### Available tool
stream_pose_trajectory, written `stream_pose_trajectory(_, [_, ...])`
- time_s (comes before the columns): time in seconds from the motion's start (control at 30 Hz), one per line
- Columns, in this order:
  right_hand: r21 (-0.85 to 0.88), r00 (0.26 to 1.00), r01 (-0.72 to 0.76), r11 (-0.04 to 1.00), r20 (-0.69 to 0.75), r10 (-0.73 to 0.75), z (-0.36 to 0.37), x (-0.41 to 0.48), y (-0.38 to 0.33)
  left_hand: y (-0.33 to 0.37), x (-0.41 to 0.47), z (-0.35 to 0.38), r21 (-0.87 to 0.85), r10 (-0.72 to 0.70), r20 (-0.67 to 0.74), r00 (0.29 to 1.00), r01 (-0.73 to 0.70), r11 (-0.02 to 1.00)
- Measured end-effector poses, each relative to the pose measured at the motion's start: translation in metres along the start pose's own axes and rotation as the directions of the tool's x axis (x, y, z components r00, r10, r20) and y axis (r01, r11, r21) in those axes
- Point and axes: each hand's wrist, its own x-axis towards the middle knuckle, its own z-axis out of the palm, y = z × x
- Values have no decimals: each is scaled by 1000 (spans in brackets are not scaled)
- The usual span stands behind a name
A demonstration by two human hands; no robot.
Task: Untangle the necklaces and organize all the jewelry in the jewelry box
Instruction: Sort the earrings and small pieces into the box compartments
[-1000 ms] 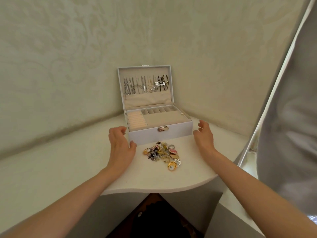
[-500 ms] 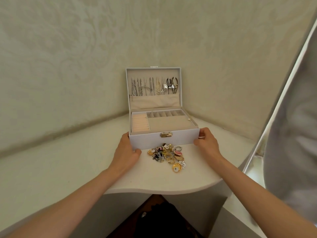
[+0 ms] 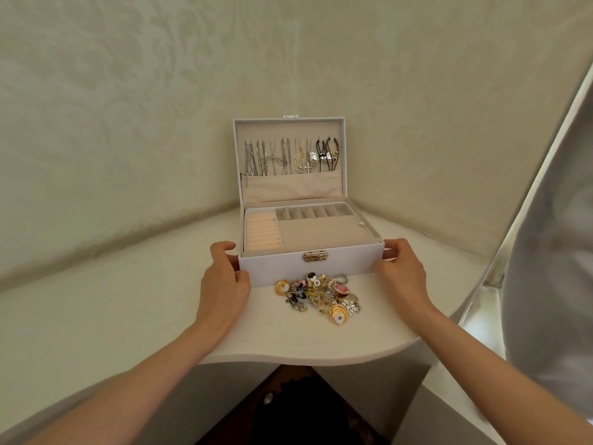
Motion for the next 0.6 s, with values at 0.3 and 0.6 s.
stream_pose_trajectory(0.3, [-291, 834, 534, 794, 333, -439, 1, -17, -7, 10, -7, 2, 241, 622, -105, 776, -587, 773])
stream_pose_trajectory(0.6, [-399, 853, 488, 777, 405, -328, 5, -14, -7, 19, -9, 8, 227, 812, 143, 566, -817, 530])
